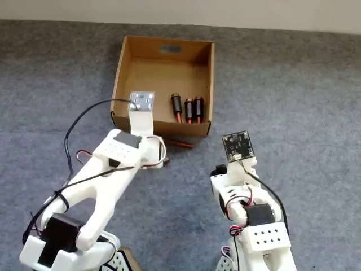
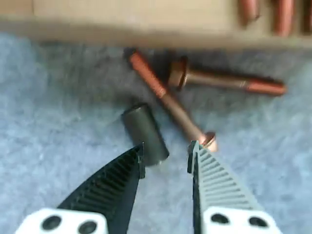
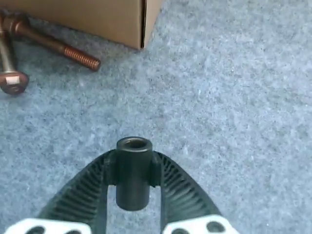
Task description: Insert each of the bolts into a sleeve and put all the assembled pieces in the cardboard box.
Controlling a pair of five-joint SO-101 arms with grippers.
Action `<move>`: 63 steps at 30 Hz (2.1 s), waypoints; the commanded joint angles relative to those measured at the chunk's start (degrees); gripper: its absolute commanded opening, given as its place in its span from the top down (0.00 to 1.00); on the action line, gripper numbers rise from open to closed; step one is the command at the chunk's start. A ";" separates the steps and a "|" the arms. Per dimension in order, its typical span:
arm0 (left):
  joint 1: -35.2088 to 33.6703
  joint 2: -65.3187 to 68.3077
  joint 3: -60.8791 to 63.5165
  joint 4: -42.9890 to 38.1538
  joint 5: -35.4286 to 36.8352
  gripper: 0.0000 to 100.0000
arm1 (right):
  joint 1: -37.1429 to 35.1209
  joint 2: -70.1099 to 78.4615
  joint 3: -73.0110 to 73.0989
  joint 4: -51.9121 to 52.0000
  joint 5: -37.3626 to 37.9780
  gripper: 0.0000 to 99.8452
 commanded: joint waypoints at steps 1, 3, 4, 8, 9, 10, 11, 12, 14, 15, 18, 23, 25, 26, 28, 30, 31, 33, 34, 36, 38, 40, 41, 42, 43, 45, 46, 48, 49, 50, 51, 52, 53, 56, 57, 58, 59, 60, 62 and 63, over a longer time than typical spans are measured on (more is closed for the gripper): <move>0.75 -0.40 -4.35 0.09 0.44 0.82 | -0.57 -0.75 -0.22 -1.19 -0.53 0.99; 0.75 -0.31 -5.23 0.00 0.53 0.82 | -0.57 -0.75 -0.22 -1.19 -0.53 0.99; 0.75 -0.31 -5.67 0.00 0.53 0.82 | -0.57 -0.75 -0.22 -1.19 -0.53 0.99; 1.10 -0.31 -7.08 -0.09 1.14 0.82 | -0.57 -0.75 -0.22 -1.19 -0.53 0.99; 1.80 -0.22 -7.16 -0.09 2.73 0.82 | -0.57 -0.75 -0.22 -1.19 -0.53 0.99; 2.59 -0.13 -6.90 -0.09 4.92 0.82 | -0.57 -0.75 -0.22 -1.19 -0.53 0.99; 3.65 0.04 -6.73 -0.35 7.03 0.82 | -0.57 -0.75 -0.22 -1.19 -0.53 0.99; 4.88 0.66 -6.73 -0.70 8.70 0.82 | -0.57 -0.75 -0.22 -1.19 -0.53 0.99; 5.93 2.77 -7.25 -1.58 11.08 0.82 | -0.57 -0.75 -0.22 -1.19 -0.53 0.99; 5.93 4.09 -7.34 -2.64 11.78 0.82 | -0.57 -0.75 -0.22 -1.19 -0.53 0.99; 4.97 8.57 -7.34 -5.54 12.66 0.83 | -0.57 -0.75 0.22 -1.19 -0.53 0.99; 4.62 12.18 -7.16 -5.36 12.57 0.83 | -0.57 -1.01 0.92 -1.27 -0.44 0.99; 4.88 12.18 -6.99 -5.36 12.57 0.83 | -0.57 -1.01 0.84 -1.27 -0.44 0.99; 4.97 12.18 -6.99 -5.36 12.57 0.83 | -0.57 -1.01 0.84 -1.27 -0.44 0.99; 4.97 12.18 -6.90 -5.36 12.57 0.83 | -0.57 -1.01 0.84 -1.27 -0.44 0.99; 4.97 12.44 -6.81 -4.75 12.57 0.83 | -0.57 -1.01 0.84 -1.27 -0.44 0.99; 4.97 12.70 -6.90 -3.69 12.57 0.83 | -0.57 -1.01 0.84 -1.27 -0.44 0.99; 4.88 12.70 -6.90 -1.49 12.57 0.83 | -0.57 -1.01 0.84 -1.27 -0.35 0.99; 4.79 12.70 -6.90 -0.35 12.57 0.83 | -0.57 -1.01 0.84 -1.27 -0.35 0.99; 4.53 12.70 -7.16 1.49 12.57 0.83 | -0.57 -1.01 0.84 -1.27 -0.35 0.99; 4.70 12.35 -7.16 2.46 12.57 0.83 | -0.57 -1.01 0.75 -1.27 -0.35 0.99; 4.88 12.18 -7.25 3.16 12.66 0.83 | -0.57 -1.01 0.75 -1.27 -0.44 0.99; 4.97 12.18 -7.34 3.60 12.66 0.83 | -0.57 -1.01 0.84 -1.27 -0.44 0.99; 4.97 12.18 -7.34 3.60 12.66 0.83 | -0.57 -1.01 0.84 -1.27 -0.44 0.99; 4.97 12.18 -7.34 3.43 12.66 0.83 | -0.57 -1.01 0.84 -1.27 -0.44 0.99; 4.79 12.70 -7.34 2.55 12.66 0.83 | -0.57 -1.01 0.92 -1.27 -0.44 0.99; 4.70 12.70 -7.25 1.76 12.66 0.83 | -0.57 -1.01 0.92 -1.27 -0.44 0.99; 4.44 12.79 -7.16 -0.18 12.66 0.83 | -0.57 -1.01 0.92 -1.27 -0.44 0.99; 4.35 12.79 -7.25 -0.97 12.66 0.83 | -0.57 -1.01 0.92 -1.27 -0.44 0.99; 4.35 12.70 -7.34 -1.85 12.66 0.83 | -0.57 -1.01 0.92 -1.27 -0.44 0.99; 4.35 12.70 -7.34 -2.81 12.66 0.83 | -0.57 -1.01 1.01 -1.27 -0.44 0.99; 4.53 12.70 -7.34 -3.78 12.75 0.83 | -0.57 -1.01 1.01 -1.27 -0.44 0.99; 4.62 12.70 -7.16 -4.57 12.75 0.83 | -0.57 -1.01 1.01 -1.27 -0.44 0.99; 4.35 12.70 -6.99 -5.27 12.75 0.83 | -0.57 -1.01 1.01 -1.27 -0.44 0.99; 4.26 12.70 -6.99 -5.27 12.75 0.83 | -0.57 -1.01 1.01 -1.27 -0.44 0.99; 3.82 12.79 -6.99 -5.27 12.84 0.83 | -0.57 -1.01 1.01 -1.27 -0.44 0.99; 3.56 12.79 -6.99 -5.27 13.36 0.83 | -0.57 -1.01 1.01 -1.27 -0.44 0.99; 3.30 12.79 -6.90 -5.27 14.86 0.83 | -0.57 -1.01 1.01 -1.27 -0.44 0.99; 2.68 12.79 -6.90 -5.27 17.32 0.83 | -0.57 -1.01 1.01 -1.27 -0.44 0.99; 2.68 12.79 -6.90 -5.27 17.67 0.83 | -0.57 -1.01 1.01 -1.27 -0.44 0.99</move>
